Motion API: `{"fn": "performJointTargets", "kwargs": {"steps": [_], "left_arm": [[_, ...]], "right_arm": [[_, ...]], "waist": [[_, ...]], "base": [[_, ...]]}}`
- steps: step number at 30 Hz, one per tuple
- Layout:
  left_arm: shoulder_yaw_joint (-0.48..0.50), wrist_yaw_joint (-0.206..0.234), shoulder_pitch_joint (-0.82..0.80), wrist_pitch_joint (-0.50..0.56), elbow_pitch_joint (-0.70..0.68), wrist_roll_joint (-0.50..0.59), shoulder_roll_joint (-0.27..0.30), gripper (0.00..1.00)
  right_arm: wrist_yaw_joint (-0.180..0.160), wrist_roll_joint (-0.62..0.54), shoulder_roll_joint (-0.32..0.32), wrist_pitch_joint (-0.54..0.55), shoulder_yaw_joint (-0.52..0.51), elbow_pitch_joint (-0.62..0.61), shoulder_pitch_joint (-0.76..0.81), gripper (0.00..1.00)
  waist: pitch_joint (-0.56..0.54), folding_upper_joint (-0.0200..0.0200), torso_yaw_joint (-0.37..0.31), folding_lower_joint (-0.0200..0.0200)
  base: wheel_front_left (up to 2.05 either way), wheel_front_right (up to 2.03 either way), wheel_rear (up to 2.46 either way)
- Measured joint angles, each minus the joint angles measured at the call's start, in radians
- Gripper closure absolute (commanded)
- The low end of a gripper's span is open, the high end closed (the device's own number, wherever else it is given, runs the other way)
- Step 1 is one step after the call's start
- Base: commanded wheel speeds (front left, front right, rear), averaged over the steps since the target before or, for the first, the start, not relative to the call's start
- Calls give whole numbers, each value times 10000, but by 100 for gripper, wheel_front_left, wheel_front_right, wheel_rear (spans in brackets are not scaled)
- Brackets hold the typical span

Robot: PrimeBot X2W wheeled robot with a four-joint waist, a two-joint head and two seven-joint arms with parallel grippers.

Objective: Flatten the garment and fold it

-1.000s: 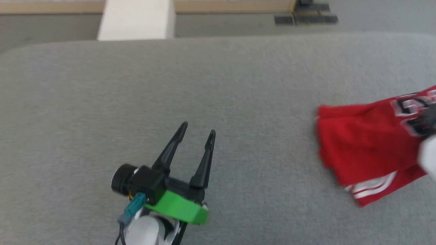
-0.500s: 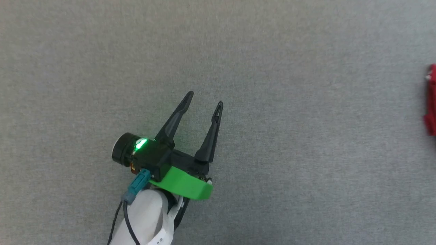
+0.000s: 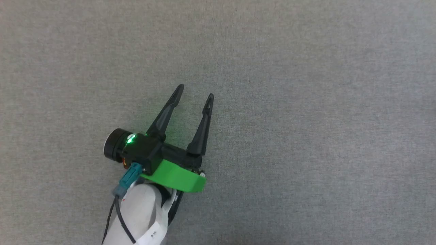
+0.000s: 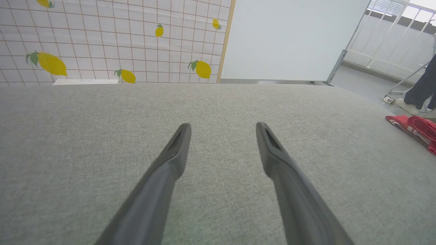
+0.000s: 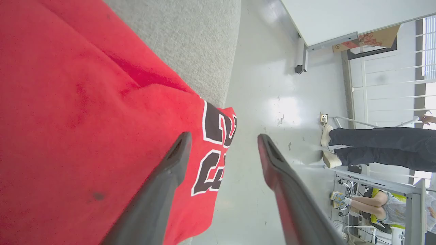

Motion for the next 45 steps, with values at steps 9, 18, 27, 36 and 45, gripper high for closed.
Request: {"fn": "performJointTargets", "kwargs": {"steps": [9, 18, 27, 36, 45], "left_arm": [[1055, 207, 1064, 0, -130, -224, -2, 0], [2261, 688, 2309, -2, -268, 61, 0, 0], [2479, 813, 3083, -2, -290, 161, 2, 0], [2429, 976, 3575, -2, 253, 418, 2, 0], [2439, 959, 3945, 0, 575, 516, 2, 0]], "right_arm": [[-2, 307, 1398, -523, -493, -1766, -874, 0], [-2, 961, 3551, -1325, -487, -4541, 30, 0], [-4, 1275, 6353, -1486, -1471, -6874, 3124, 0], [-4, 1246, 8126, -1860, -1839, -7110, 5338, 0], [-6, 1081, 8579, -2100, -1626, -6702, 6083, 0]], "waist": [[-1432, 0, -89, -1], [-3282, 0, -192, -2], [-4619, 0, 111, -2], [-5088, -1, 742, -2], [-5400, 0, 920, -2]], "base": [[0, 0, 0], [0, 0, 0], [0, 0, 0], [0, 0, 0], [0, 0, 0]]}}
